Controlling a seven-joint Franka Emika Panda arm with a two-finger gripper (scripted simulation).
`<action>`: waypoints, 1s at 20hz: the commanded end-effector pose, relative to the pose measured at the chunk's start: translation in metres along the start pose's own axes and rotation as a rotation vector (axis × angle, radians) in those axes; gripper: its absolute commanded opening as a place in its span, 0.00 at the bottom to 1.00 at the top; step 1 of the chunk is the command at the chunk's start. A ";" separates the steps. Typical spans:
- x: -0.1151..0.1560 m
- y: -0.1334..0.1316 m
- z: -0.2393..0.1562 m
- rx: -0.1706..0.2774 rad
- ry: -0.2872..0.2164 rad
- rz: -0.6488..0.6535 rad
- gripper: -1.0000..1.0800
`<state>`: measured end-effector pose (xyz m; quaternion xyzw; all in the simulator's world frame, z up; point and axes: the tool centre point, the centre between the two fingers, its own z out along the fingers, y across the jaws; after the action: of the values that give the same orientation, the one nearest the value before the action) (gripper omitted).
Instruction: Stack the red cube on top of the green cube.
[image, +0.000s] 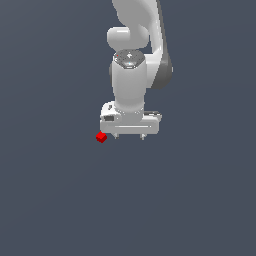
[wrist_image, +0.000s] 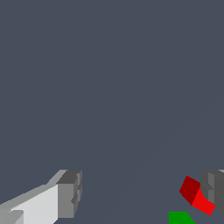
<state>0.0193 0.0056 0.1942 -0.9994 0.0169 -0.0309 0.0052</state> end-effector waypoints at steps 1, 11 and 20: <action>0.000 0.000 0.000 0.000 0.000 0.000 0.96; -0.018 0.037 0.024 -0.006 -0.012 0.101 0.96; -0.076 0.117 0.080 -0.020 -0.040 0.336 0.96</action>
<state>-0.0439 -0.0953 0.1182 -0.9865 0.1636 -0.0121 0.0012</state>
